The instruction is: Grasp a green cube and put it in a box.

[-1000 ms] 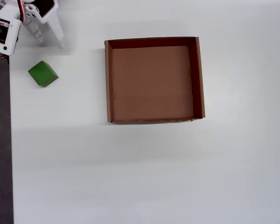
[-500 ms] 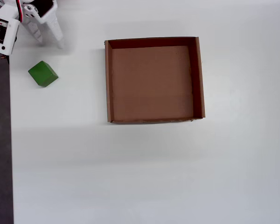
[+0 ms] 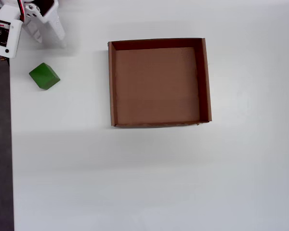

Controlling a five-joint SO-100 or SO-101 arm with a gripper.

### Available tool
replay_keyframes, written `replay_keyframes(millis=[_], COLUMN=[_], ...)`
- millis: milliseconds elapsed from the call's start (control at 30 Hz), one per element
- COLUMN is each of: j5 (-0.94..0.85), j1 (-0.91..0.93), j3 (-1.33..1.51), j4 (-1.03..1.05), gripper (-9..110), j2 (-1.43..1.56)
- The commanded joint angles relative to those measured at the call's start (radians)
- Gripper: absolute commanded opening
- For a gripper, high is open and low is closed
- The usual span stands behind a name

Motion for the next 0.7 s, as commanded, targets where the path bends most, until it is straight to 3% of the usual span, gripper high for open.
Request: replay_keyframes(millis=[0, 400, 667], j5=[-0.064, -0.276, -0.419], j1=[0.021, 0.140, 0.167], j3=[-0.123, -0.460, -0.638], j4=[-0.014, -0.043, -0.091], gripper=[23, 23, 31], j2=[-0.101, -0.589, -0.865])
